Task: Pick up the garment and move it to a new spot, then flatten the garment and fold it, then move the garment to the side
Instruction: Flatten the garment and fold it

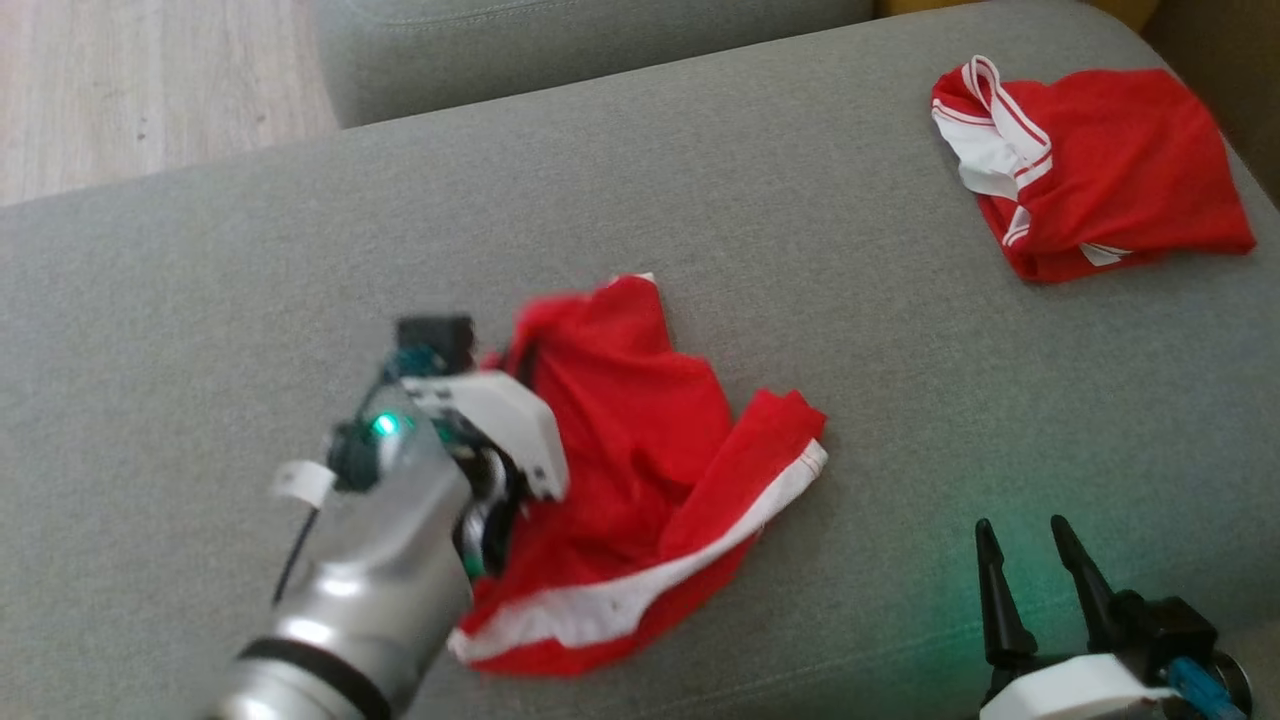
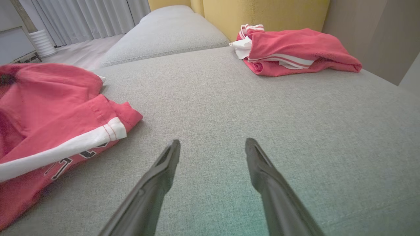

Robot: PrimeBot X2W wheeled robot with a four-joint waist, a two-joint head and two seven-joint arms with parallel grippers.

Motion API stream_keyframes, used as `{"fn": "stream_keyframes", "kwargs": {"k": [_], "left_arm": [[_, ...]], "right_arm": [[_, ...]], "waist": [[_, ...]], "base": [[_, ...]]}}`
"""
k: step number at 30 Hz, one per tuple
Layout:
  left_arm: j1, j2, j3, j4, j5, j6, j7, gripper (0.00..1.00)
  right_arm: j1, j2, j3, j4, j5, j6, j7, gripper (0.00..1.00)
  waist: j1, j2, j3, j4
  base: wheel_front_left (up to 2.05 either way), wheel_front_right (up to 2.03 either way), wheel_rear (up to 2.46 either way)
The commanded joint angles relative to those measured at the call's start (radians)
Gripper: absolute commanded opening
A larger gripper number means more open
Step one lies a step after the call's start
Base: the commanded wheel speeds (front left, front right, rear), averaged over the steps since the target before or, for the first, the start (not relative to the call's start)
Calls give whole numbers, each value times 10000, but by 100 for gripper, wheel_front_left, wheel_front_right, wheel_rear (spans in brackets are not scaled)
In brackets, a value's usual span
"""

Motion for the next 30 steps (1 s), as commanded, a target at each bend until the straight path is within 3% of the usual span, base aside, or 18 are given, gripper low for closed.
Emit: {"fn": "stream_keyframes", "kwargs": {"k": [1,6,7,8,9,11,12,13,14,18,23,30], "left_arm": [[-814,104,553,45,153,231,-461,0],[-1051,123,1054,357,432,708,-767,0],[-1051,150,1294,299,509,853,-779,8],[-1008,198,1545,159,647,980,-784,33],[-929,264,1809,-28,829,1112,-786,39],[-680,370,2411,-441,1168,1330,-788,37],[-549,423,2701,-656,1369,1420,-789,43],[-409,446,3013,-884,1526,1451,-790,77],[-237,435,3288,-1028,1598,1395,-790,100],[285,442,4238,-1504,1710,1079,-791,100],[1477,543,5556,-3360,2360,973,-792,100],[4294,408,6169,-5945,3482,884,-792,100]], "right_arm": [[-452,-87,181,-272,60,-7,-136,100],[-462,-87,138,-261,32,-7,-136,100],[-465,-87,130,-252,23,-7,-136,100],[-466,-87,124,-245,17,-7,-136,100],[-469,-87,110,-244,14,-7,-136,100],[-472,-87,70,-257,-2,-7,-136,100],[-469,-87,70,-261,-27,-7,-136,100],[-471,-87,74,-263,-53,-7,-136,100],[-484,-87,76,-262,-68,-7,-136,100],[-551,-87,101,-297,-64,-7,-136,100],[-447,-87,-31,-418,58,-7,-136,100],[-171,-87,-460,-766,-23,-7,-136,100]], "waist": [[0,0,-9,54],[0,0,-19,160],[0,0,-28,187],[0,0,-33,211],[0,0,-34,242],[0,0,-44,319],[0,0,-49,349],[0,0,-46,372],[0,0,-43,388],[0,0,-67,357],[0,0,-124,312],[0,0,-374,579]], "base": [[0,0,0],[0,0,0],[0,0,0],[0,0,0],[0,0,0],[0,0,0],[0,0,0],[0,0,0],[0,0,0],[0,0,0],[0,0,0],[0,0,0]]}}
